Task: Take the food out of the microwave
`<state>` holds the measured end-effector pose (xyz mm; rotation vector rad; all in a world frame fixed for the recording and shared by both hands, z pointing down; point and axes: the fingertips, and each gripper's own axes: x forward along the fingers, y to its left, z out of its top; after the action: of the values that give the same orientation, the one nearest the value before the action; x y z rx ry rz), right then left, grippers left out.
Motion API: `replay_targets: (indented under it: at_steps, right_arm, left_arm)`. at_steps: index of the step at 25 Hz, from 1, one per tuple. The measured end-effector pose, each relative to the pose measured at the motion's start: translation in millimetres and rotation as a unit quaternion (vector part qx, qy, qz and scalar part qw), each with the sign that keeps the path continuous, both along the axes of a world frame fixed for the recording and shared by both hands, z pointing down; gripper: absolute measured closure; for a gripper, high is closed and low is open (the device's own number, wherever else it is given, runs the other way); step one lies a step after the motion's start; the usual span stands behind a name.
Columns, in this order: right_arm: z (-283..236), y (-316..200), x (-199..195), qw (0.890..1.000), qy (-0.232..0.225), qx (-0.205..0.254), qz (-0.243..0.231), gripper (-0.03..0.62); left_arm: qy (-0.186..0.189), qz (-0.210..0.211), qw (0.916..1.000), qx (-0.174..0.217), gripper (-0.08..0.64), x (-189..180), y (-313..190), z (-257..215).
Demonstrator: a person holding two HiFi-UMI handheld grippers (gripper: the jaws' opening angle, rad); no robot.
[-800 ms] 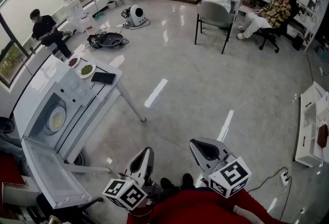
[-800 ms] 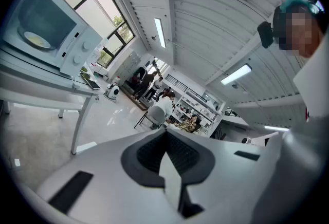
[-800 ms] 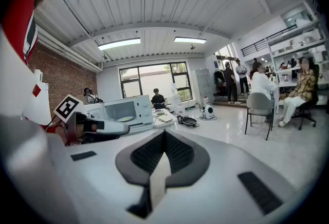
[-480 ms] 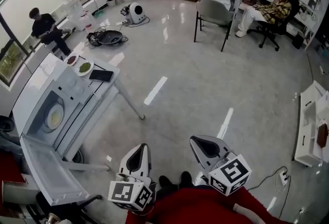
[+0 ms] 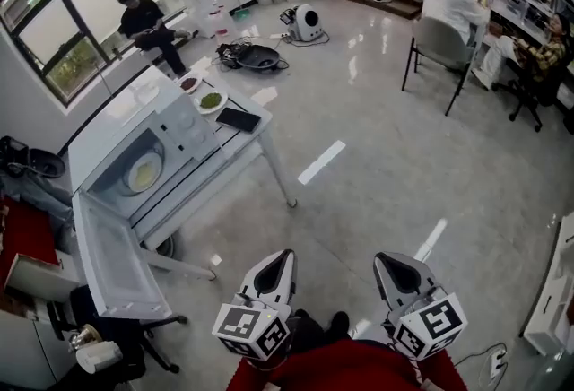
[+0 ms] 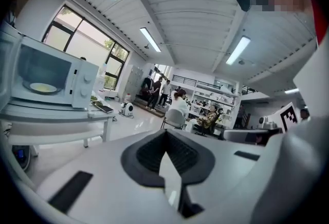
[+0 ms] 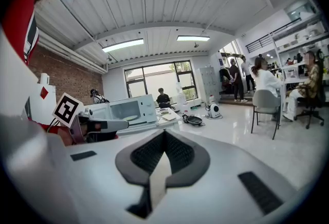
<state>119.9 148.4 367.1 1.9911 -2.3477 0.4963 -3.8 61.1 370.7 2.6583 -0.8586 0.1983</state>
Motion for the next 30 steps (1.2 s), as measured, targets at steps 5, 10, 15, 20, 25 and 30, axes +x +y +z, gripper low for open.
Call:
replay_targets:
  at_steps: [5, 10, 15, 20, 25, 30]
  right_arm:
    - [3, -13, -21, 0.998, 0.009, -0.003, -0.067, 0.581]
    - [2, -38, -45, 0.993, -0.003, -0.005, -0.12, 0.581]
    - [-1, -78, -73, 0.985, 0.003, 0.0, -0.174, 0.581]
    - [-1, -117, -93, 0.98, 0.004, -0.001, -0.2, 0.581]
    - [1, -152, -119, 0.975, 0.004, -0.013, -0.222, 0.581]
    - [-3, -194, -151, 0.967, 0.012, -0.02, -0.253, 0.581]
  left_arm:
    - [-0.018, -0.083, 0.9964, -0.006, 0.552, -38, -19, 0]
    - [-0.012, -0.156, 0.9876, -0.015, 0.552, -76, -45, -5]
    - [-0.007, -0.201, 0.9794, -0.02, 0.552, -100, -68, -1]
    - [0.0, -0.234, 0.9718, -0.029, 0.552, -119, -101, 8]
    - [0.003, -0.268, 0.9626, -0.038, 0.552, -153, -142, 13]
    - [0.021, -0.309, 0.9496, -0.051, 0.552, -192, -187, 14]
